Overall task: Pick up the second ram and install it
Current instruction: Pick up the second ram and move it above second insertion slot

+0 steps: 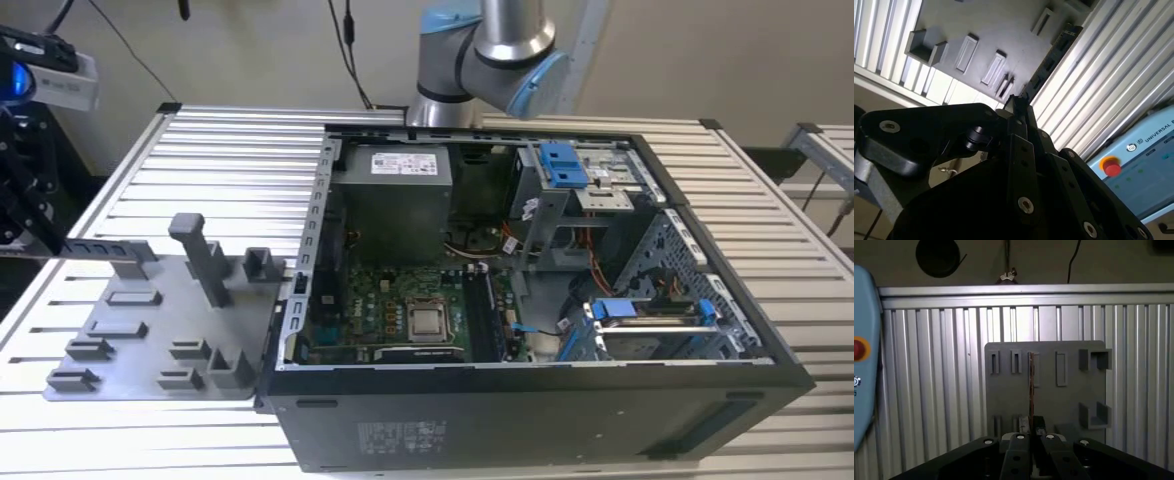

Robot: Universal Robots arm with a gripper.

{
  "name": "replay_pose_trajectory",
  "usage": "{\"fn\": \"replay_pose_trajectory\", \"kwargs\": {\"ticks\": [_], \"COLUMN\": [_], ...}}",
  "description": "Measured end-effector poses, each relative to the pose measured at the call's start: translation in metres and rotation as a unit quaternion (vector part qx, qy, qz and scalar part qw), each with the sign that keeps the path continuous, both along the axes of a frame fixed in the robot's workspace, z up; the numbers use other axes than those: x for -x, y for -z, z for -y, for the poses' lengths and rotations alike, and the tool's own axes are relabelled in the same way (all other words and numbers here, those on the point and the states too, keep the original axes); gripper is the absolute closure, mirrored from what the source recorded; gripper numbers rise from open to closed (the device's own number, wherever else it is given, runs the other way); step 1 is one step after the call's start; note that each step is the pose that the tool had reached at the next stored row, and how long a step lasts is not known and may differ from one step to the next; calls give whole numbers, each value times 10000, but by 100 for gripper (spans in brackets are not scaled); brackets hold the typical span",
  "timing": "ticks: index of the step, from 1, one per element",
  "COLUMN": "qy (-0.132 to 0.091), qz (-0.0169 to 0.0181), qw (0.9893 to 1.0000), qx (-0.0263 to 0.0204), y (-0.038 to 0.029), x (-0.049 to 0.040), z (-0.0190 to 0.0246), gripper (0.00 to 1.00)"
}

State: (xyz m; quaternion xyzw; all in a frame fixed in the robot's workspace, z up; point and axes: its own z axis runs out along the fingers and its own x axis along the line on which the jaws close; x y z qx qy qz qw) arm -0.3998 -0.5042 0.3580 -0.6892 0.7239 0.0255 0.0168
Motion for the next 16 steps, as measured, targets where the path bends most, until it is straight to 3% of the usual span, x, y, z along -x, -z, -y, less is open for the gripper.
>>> {"fn": "replay_pose_trajectory", "kwargs": {"ticks": [16], "qy": [0], "qz": [0], "qw": [10000], "qx": [0], "y": [-144], "x": [1], "z": [0], "gripper": [85]}}
